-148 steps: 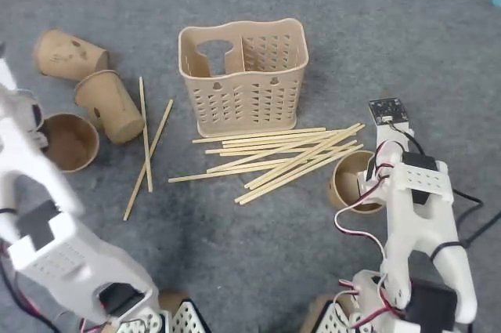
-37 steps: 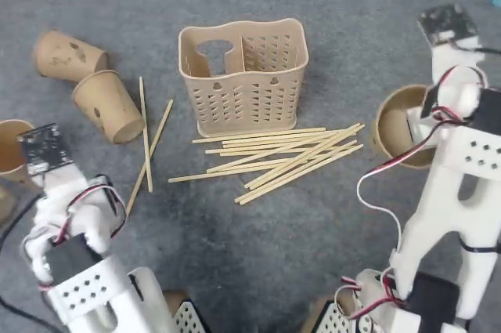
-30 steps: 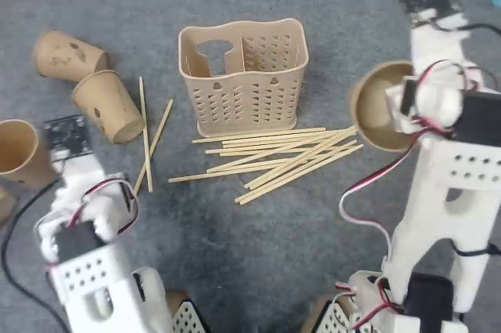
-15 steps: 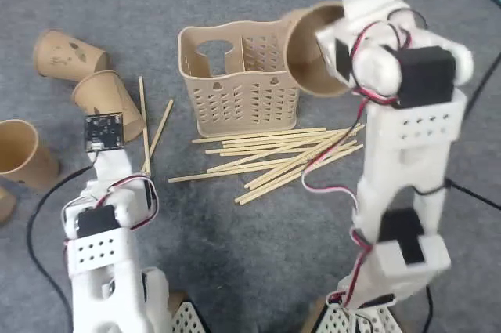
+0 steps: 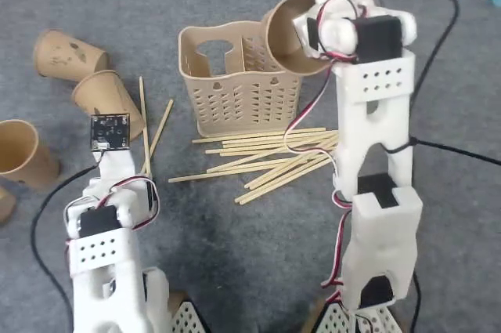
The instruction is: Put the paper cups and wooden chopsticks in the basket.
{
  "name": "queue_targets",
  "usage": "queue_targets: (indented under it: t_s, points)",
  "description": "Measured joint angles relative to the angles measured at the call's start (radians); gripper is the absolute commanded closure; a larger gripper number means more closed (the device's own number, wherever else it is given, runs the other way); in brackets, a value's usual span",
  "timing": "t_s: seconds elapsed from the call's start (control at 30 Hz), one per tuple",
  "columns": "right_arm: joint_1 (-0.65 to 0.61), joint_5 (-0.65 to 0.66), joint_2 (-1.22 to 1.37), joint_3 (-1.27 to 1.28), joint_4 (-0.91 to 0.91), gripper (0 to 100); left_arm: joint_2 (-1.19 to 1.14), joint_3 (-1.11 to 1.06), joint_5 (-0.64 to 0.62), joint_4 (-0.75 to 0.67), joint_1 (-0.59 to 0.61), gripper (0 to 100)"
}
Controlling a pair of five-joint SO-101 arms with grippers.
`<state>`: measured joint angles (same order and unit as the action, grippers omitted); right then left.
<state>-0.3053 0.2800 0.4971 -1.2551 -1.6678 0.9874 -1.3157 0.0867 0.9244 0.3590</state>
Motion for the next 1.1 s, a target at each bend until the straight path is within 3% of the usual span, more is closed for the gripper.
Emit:
queue_targets:
  t_s: [0.23, 0.43, 0.8, 1.1]
  points:
    - [-0.046, 0.0, 0.058, 0.0, 0.02, 98.0, 0.0, 0.0, 0.003, 0.0, 0.0, 87]
    - [-0.046, 0.0, 0.098, 0.0, 0.029, 84.4, 0.0, -0.009, 0.003, 0.0, 0.0, 87]
    - [-0.048, -0.026, 0.083, -0.112, 0.028, 83.9, 0.0, -0.009, 0.003, 0.0, 0.0, 87]
    - [-0.048, -0.055, -0.127, -0.19, -0.077, 84.5, 0.0, -0.009, 0.003, 0.0, 0.0, 87]
